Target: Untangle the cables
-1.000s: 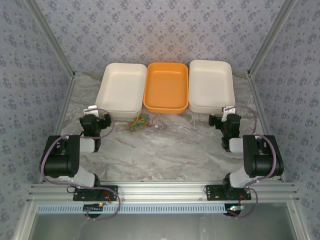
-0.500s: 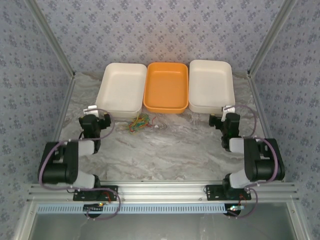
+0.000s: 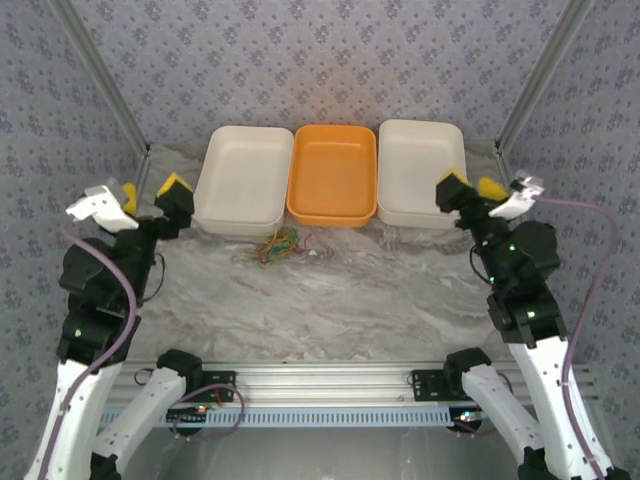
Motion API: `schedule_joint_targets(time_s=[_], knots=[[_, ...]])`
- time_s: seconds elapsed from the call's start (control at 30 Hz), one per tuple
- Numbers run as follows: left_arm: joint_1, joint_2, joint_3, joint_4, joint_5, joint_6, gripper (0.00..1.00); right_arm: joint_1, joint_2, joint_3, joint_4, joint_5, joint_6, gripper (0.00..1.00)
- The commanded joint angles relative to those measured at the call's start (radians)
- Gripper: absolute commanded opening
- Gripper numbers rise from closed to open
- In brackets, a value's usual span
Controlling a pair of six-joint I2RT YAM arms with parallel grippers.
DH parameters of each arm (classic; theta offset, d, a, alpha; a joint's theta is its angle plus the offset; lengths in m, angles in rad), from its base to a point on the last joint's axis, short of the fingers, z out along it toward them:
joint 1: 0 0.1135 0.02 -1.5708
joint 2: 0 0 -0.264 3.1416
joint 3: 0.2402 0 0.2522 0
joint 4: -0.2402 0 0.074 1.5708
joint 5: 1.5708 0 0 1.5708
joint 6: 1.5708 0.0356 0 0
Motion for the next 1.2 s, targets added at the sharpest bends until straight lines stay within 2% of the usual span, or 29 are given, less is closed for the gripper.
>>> schedule_joint_targets(time_s=[0.0,0.03,0.1,0.17,0.27,0.4,0.43,0.53,0.7,0.93,1.07,1.1,1.17], knots=[[-0.003,0.106,-0.112,-0.429,0.175,-0.217,0.98,0.269,0.069,-0.072,-0.334,0.075,0.148,0.87],[-0.023,0.119,-0.168,-0.452,0.163,-0.286,0.96,0.427,0.058,-0.096,-0.353,0.243,0.156,0.87],[-0.07,0.118,-0.316,-0.39,0.167,-0.384,0.91,0.647,0.062,-0.145,-0.374,0.441,0.238,0.8],[-0.114,0.11,-0.462,-0.242,0.176,-0.478,0.87,0.77,0.117,-0.19,-0.347,0.487,0.323,0.74],[-0.134,0.138,-0.591,0.006,0.228,-0.552,0.84,0.878,0.253,-0.23,-0.22,0.464,0.358,0.74],[-0.133,0.276,-0.601,0.197,0.26,-0.48,0.89,0.906,0.425,-0.189,-0.131,0.38,0.356,0.75],[-0.131,0.322,-0.592,0.225,0.263,-0.461,0.86,0.911,0.45,-0.175,-0.128,0.369,0.358,0.75],[-0.129,0.447,-0.57,0.312,0.295,-0.427,0.82,0.917,0.468,-0.182,-0.065,0.338,0.356,0.75],[-0.118,0.629,-0.527,0.401,0.277,-0.335,0.8,0.884,0.448,-0.216,-0.015,0.307,0.385,0.76],[-0.071,0.803,-0.497,0.512,0.297,-0.271,0.54,0.874,0.425,-0.223,-0.016,0.3,0.384,0.75],[-0.068,0.848,-0.483,0.55,0.341,-0.256,0.27,0.863,0.433,-0.231,-0.012,0.29,0.383,0.75],[-0.069,0.854,-0.483,0.555,0.35,-0.253,0.17,0.859,0.435,-0.234,-0.012,0.289,0.385,0.74],[-0.071,0.852,-0.493,0.564,0.355,-0.254,0.06,0.85,0.432,-0.244,-0.013,0.288,0.387,0.74]])
